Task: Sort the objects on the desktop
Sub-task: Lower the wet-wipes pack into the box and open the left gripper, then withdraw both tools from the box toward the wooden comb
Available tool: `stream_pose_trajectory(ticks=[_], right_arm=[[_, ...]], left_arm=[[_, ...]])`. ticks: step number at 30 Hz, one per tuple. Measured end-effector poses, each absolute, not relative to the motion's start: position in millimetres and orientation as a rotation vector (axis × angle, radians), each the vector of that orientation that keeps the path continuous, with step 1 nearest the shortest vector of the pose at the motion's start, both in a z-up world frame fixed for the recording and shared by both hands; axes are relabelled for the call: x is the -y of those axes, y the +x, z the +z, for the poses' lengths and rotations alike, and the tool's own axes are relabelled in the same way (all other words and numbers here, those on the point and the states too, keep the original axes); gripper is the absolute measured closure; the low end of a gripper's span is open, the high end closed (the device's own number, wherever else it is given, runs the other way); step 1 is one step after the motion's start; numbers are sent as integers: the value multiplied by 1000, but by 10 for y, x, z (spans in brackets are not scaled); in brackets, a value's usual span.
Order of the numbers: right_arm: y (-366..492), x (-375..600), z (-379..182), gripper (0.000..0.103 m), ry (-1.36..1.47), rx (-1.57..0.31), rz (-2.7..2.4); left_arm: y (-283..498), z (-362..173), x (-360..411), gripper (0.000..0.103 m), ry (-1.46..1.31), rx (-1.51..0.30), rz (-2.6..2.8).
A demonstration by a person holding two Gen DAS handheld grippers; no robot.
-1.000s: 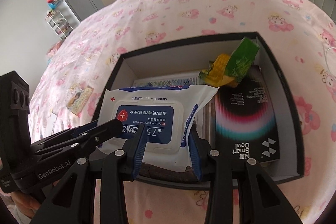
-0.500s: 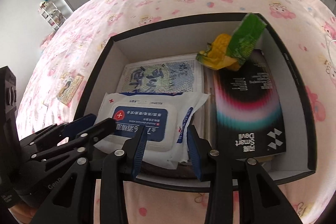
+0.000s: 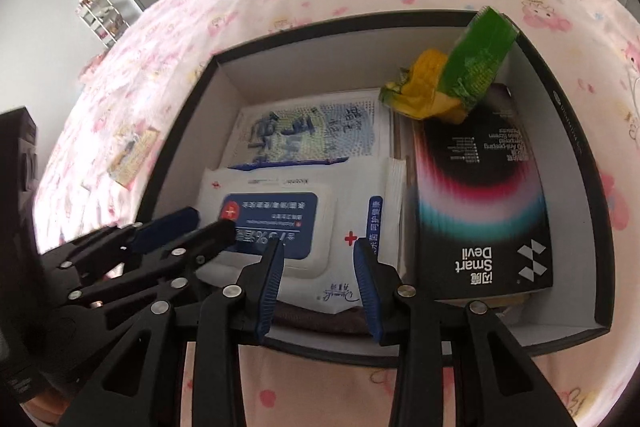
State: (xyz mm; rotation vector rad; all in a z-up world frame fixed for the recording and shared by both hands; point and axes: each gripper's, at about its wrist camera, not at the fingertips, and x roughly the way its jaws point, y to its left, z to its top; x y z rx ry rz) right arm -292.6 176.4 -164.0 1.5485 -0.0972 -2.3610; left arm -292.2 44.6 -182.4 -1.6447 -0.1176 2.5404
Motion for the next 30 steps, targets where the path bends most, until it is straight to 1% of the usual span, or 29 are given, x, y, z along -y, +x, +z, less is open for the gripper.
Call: stream_pose_trajectory(ticks=[6,12,17,20,22,23,25,27,29,30], right_arm=[[-2858,-1792,-1544,69,1535,114,-2392],[-2683,-1745,-1268,69,1459,49,-2482],[-2504,-1662,-931,69,1372,35,-2554],[-2358,-1590,-709,69,1307,24,-2592],[-2232,-1524,-585,65,1266,23,-2611],[-2162,-1491,-529,64,1245,24,-2620],[-2006,-1424,-427,63,1204,24,-2628],[-1843,-1354,-361,61,1176,14,-2629],[-1671,-1295,-311,57,1152,8,-2634],[-1597,-1287,-324,57,1152,9,-2631]], left_arm=[[-2922,-1749,-431,69,-1632,161,2521],[-2765,-1340,-388,68,-1486,144,2604],[-2569,-930,-254,67,-1361,138,2679],[-2423,-724,-130,61,-1301,152,2723],[-2252,-596,-29,55,-1258,163,2757],[-2166,-535,22,53,-1237,169,2774],[-1973,-445,120,48,-1203,177,2797],[-1747,-361,225,47,-1177,187,2818],[-1536,-309,298,47,-1154,188,2838],[-1429,-288,325,47,-1144,184,2847]])
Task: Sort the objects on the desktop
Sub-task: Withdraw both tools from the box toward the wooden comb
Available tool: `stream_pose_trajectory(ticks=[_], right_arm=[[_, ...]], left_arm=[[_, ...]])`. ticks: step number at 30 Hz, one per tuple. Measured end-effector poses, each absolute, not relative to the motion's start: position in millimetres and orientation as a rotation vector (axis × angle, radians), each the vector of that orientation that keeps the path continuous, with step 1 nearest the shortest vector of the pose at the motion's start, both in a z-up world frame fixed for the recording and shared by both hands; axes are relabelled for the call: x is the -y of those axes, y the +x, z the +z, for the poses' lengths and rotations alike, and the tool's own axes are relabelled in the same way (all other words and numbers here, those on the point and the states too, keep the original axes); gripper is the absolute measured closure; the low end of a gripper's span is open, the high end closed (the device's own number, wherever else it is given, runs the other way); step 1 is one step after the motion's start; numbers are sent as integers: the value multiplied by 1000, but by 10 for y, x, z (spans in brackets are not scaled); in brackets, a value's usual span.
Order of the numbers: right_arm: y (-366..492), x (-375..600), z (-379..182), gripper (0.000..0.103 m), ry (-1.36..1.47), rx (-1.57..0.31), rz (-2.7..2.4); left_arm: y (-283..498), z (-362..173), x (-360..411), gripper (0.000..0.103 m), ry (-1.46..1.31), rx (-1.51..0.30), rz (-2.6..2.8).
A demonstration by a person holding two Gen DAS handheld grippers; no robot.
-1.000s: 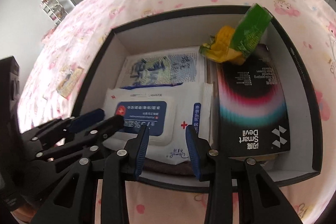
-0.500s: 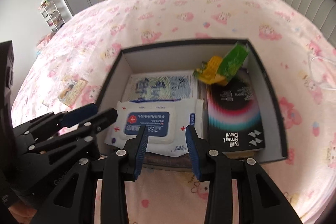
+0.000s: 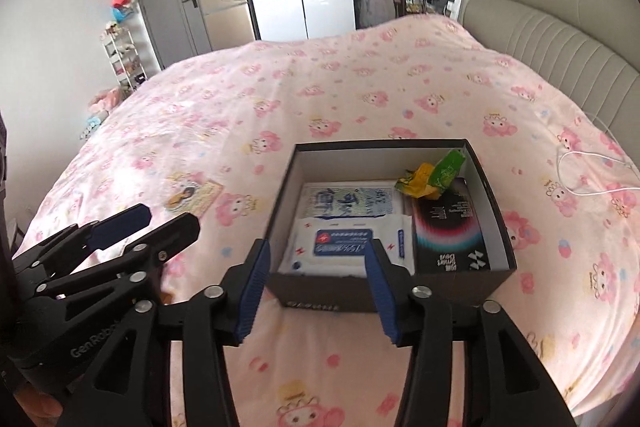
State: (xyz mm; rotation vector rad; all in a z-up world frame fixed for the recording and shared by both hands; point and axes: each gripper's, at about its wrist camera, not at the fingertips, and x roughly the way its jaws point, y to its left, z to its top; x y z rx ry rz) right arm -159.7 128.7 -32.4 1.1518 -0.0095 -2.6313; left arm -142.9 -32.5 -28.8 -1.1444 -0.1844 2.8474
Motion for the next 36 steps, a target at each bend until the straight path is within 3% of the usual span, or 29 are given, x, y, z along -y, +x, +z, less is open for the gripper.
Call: stream_pose_trajectory(ticks=[14,36], right_arm=[[-631,-1181,-486,55,1145,13,-2600],[-227,-697,-511,55,1073,-99,-2568]], left_arm=[[-357,-452,362,45,-1153,205,2875],[150,-488,777,45,-1156,229,2936]])
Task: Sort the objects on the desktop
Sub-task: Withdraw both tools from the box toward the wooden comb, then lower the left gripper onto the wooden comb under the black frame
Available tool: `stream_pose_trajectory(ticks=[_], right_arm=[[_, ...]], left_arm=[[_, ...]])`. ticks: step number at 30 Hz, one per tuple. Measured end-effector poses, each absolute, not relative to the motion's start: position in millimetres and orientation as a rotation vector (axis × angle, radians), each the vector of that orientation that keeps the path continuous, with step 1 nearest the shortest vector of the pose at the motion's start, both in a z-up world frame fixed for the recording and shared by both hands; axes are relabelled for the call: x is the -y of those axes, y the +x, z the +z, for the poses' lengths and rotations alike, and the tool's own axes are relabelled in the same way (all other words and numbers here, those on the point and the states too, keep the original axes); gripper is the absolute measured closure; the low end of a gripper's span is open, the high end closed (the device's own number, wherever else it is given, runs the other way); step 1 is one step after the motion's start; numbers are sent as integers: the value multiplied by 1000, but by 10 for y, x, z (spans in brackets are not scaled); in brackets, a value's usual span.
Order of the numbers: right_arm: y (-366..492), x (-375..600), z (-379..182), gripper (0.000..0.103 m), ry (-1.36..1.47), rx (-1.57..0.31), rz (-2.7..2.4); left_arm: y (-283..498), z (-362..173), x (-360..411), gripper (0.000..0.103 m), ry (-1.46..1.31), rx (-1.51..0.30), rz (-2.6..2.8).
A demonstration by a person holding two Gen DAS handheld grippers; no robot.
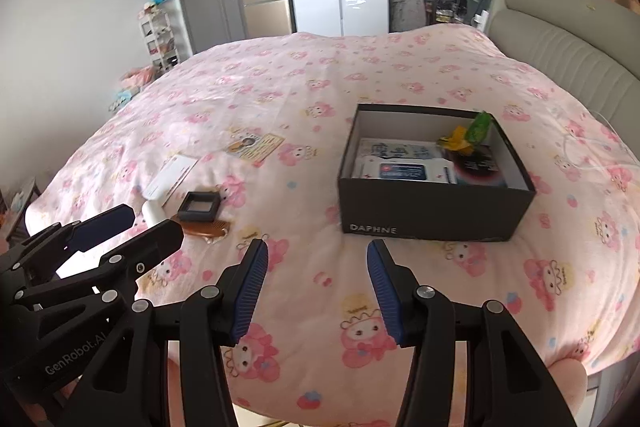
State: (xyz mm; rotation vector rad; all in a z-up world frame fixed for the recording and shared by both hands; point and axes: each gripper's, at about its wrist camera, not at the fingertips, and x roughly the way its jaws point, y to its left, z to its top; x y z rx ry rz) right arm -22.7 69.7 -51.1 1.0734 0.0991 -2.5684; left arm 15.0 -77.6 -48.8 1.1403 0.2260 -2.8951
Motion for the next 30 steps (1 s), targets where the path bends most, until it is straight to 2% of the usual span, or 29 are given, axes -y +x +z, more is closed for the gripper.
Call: stream_pose_trajectory(ticks=[17,30], right_arm=[[-301,422,-837,55,1016,-291,-2342],[-543,757,-1138,55,1126,-292,-2253]], left_arm=[[330,-869,1824,47,1134,-366,-2716],[173,-1218,2177,47,1151,-515,-2628]])
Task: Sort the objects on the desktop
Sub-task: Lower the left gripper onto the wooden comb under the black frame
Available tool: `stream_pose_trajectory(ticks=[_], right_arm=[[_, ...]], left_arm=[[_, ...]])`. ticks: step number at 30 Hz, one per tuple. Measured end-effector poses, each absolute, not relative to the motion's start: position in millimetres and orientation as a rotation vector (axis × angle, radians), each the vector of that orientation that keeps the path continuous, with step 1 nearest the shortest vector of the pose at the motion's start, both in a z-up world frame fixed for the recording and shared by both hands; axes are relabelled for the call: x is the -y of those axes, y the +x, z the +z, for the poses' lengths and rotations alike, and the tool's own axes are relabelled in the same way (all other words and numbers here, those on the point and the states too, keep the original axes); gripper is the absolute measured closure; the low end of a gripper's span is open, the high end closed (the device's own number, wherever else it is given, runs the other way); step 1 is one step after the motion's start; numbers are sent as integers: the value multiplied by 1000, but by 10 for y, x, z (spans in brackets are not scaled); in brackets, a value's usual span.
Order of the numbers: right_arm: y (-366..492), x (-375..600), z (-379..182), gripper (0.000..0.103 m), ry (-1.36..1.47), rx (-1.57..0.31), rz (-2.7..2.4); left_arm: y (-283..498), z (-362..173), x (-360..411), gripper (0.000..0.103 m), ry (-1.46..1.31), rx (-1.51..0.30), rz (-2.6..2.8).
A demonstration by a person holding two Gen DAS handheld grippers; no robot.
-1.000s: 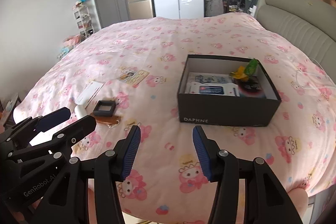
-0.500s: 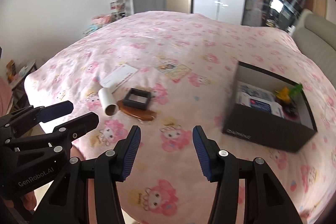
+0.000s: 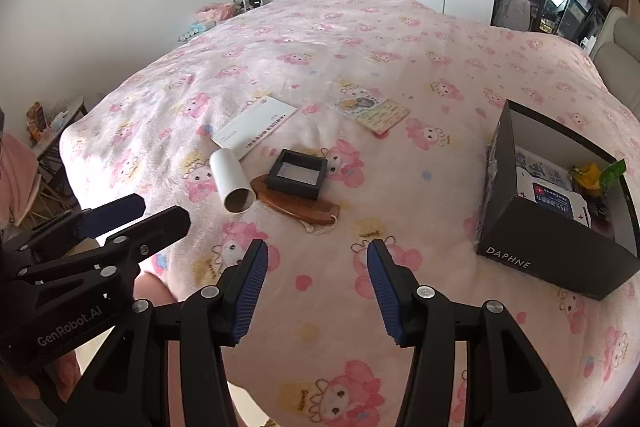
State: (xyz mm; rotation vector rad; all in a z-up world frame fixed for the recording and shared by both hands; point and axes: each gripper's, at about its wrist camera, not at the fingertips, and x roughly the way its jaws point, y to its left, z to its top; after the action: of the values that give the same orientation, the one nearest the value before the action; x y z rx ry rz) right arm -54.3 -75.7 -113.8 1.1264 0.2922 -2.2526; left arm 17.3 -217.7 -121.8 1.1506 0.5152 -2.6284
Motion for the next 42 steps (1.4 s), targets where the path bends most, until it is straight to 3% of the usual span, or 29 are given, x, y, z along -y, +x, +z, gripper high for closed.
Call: stream_pose_trajectory(ticks=[4,7,14,16,35,38,40,42], right_arm=[[-700,795,-1275,55,1170,-262,-2233],[-844,857,-1390,55,1181,-246,-2214],[-1359,1032,-1831,55,1305,-189,-2186],[-1470,1073,-1922,55,1336,-205,-2201],[-1741,1235,-2419,57,1449,-168,-2088],[-1724,1229,-2418,57,1452,-172,-2086],[-1704,1202,-2382,57,1449,-172,-2087],[-1675,1155,-2329,57,1444,-163,-2091]], left_arm=[[14,-1411,2240,47,1178,-543,-2609],[-177,-1613,2342,61,1200,-627,-2597],[-603,-2079,2533,64,1291,-759,-2517],[-710,-2217,2563,72,1330,-808,-2502],[-1118,-2586,2730,72,1355,-958,-2420],[-1134,-2593,2744,82,1350,-969,-2418],[-1094,-2553,2739,101,1345,-976,-2426],[-1054,-2514,2734,101,1340,-982,-2435]])
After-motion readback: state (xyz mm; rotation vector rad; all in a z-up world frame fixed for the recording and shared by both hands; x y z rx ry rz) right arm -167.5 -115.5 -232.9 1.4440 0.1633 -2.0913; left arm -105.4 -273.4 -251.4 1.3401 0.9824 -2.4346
